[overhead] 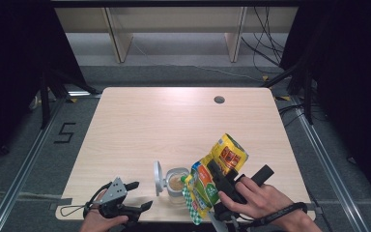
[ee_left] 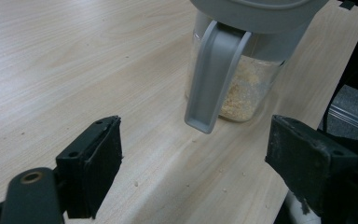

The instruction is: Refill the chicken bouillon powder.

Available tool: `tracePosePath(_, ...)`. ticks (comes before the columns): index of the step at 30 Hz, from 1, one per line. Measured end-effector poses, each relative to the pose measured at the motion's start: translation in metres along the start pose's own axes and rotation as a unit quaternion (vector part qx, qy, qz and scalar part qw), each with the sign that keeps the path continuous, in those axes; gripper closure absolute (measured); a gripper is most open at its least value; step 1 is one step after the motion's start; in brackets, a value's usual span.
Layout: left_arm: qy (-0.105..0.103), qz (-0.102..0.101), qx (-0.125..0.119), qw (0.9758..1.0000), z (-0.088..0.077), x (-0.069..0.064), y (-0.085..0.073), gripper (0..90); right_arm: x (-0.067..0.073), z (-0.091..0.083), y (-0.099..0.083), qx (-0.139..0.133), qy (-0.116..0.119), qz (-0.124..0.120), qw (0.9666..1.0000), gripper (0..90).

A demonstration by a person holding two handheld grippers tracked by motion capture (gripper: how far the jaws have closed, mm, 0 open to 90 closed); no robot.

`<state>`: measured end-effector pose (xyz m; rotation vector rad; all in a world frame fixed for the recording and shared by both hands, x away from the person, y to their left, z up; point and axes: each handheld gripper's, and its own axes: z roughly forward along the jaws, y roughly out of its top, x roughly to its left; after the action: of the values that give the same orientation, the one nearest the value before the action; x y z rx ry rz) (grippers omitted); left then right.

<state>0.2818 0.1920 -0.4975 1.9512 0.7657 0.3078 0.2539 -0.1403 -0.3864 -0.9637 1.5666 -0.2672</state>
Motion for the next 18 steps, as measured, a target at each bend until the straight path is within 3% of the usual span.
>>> tracePosePath(7,0.002,0.003,0.003,1.0,-0.0007,0.0004,0.0002,17.8,0.002,0.0013,0.0017,-0.002,0.005,0.0,1.0,59.9)
tracePosePath(8,0.003,-0.011,0.003,0.9999,-0.0006,-0.0011,-0.0004,17.8,0.0021,0.0015,0.0019,-0.002,0.004,-0.002,1.0,59.9)
tracePosePath(11,0.003,-0.008,0.003,1.0,-0.0005,-0.0008,-0.0003,17.8,0.0021,0.0019,0.002,-0.001,0.007,-0.012,0.9999,59.9)
tracePosePath(12,0.002,0.002,0.003,1.0,-0.0007,0.0003,0.0001,17.8,0.0033,0.0021,0.0025,-0.004,0.007,0.0,1.0,59.9)
tracePosePath(14,0.002,0.003,0.003,1.0,-0.0007,0.0004,0.0001,17.8,0.0029,0.0022,0.0023,-0.002,0.008,-0.011,0.9999,59.9)
tracePosePath(15,0.0,-0.011,0.002,0.9999,-0.0001,-0.0008,-0.0005,17.8,0.0032,0.0018,0.0022,-0.001,0.007,-0.007,1.0,59.9)
tracePosePath(17,-0.002,-0.013,0.0,0.9999,0.0004,-0.001,-0.0006,17.8,0.0033,0.0017,0.0023,-0.001,0.007,-0.007,1.0,59.9)
tracePosePath(18,-0.001,-0.001,-0.001,1.0,0.0001,0.0001,-0.0001,17.8,0.0033,0.0017,0.0022,-0.001,0.007,-0.007,1.0,59.9)
